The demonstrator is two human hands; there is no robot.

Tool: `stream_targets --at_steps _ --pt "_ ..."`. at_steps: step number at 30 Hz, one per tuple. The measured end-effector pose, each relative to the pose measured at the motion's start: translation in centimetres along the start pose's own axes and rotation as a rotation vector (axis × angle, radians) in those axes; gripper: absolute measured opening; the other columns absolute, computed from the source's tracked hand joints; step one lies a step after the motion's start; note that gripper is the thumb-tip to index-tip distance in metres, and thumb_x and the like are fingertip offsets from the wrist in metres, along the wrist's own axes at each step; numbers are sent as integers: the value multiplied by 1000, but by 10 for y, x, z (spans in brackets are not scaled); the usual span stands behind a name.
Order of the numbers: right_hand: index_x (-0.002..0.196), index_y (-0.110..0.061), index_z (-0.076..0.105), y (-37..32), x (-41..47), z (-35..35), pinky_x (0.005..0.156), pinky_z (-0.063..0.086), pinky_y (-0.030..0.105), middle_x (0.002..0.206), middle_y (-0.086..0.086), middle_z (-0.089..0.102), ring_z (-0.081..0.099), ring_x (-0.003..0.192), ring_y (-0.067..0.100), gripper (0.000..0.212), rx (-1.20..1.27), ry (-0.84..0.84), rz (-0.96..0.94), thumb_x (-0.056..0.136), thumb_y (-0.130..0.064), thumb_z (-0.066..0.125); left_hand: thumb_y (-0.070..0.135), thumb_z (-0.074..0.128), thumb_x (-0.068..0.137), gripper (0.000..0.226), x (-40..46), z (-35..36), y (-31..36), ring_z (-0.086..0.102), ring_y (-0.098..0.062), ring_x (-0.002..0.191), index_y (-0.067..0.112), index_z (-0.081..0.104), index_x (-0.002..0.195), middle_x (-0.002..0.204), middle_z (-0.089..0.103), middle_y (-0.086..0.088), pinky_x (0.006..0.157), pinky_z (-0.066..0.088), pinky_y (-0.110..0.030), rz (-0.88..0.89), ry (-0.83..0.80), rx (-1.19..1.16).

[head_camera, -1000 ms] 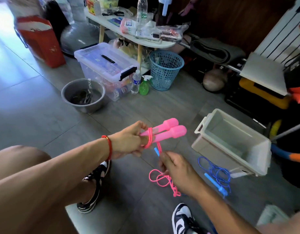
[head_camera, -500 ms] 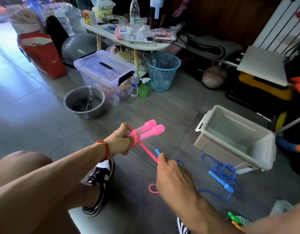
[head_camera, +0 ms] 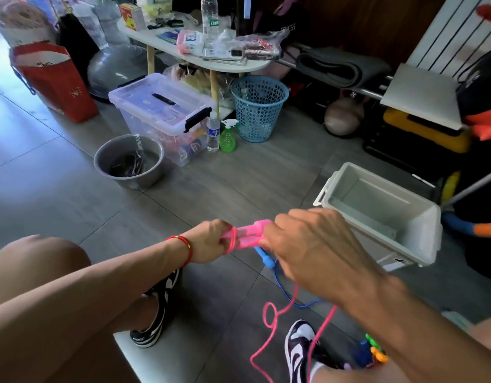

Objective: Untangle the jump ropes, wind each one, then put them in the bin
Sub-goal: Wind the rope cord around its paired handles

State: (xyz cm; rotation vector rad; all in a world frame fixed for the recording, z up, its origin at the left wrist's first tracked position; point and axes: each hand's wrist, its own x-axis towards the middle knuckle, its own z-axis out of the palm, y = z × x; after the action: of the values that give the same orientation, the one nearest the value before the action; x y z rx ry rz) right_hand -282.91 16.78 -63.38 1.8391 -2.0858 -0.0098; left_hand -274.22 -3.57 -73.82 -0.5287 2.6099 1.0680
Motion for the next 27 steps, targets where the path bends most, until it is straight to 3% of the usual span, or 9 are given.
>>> stream_targets --at_steps 3,6,9,13,16,18,20,23,27 --pt "64 -23 52 21 9 -4 43 29 30 59 -2 51 54 49 25 31 5 14 -132 83 -39 70 6 53 89 22 -4 17 16 49 -20 71 23 46 77 69 50 6 58 33 -20 135 -123 150" --pt "69 -20 58 40 22 -2 44 16 24 60 -1 54 57 46 27 31 20 -36 -224 84 -40 75 6 50 91 12 -14 25 30 48 -21 75 17 53 90 74 52 4 66 33 -22 250 -260 220" --pt "79 -25 62 59 33 1 49 22 26 66 -7 60 62 60 22 29 76 -162 -163 89 -51 65 13 46 83 32 -25 19 33 57 -25 82 9 64 110 95 67 -7 75 46 -30 383 -296 219" --pt "88 -31 73 73 44 17 64 40 27 71 -12 60 55 74 7 21 507 -447 75 88 -52 70 3 51 83 24 -38 10 44 57 -27 87 8 61 105 98 62 -9 82 49 -42 566 -290 230" --pt "83 -29 79 82 35 40 65 45 27 76 -7 66 57 69 6 16 905 -474 229 82 -45 79 6 48 86 23 -48 -5 53 58 -25 89 5 61 105 100 62 -8 83 47 -35 679 -201 131" --pt "86 -23 81 83 23 58 73 47 41 84 7 72 60 77 19 25 1143 -490 310 84 -47 76 5 52 91 18 -52 -15 56 59 -25 88 4 61 107 100 63 -7 82 47 -36 700 -132 62" --pt "88 -19 81 76 13 72 69 42 41 84 27 68 53 75 24 37 1305 -470 355 84 -55 73 5 57 95 17 -55 -21 55 58 -22 83 5 60 112 97 63 -4 78 47 -34 699 -76 17" --pt "83 -18 80 67 -3 87 55 41 28 71 10 68 53 64 14 34 1509 -464 464 81 -51 75 7 64 94 24 -54 -30 47 49 -8 66 13 48 111 84 58 3 64 42 -23 584 -21 -93" --pt "84 -21 79 44 -14 98 66 49 23 80 -4 71 60 72 8 48 1622 -496 530 60 -62 88 -5 59 93 36 -58 -34 50 38 -10 61 13 30 105 79 55 -9 59 38 -23 544 -58 -184"
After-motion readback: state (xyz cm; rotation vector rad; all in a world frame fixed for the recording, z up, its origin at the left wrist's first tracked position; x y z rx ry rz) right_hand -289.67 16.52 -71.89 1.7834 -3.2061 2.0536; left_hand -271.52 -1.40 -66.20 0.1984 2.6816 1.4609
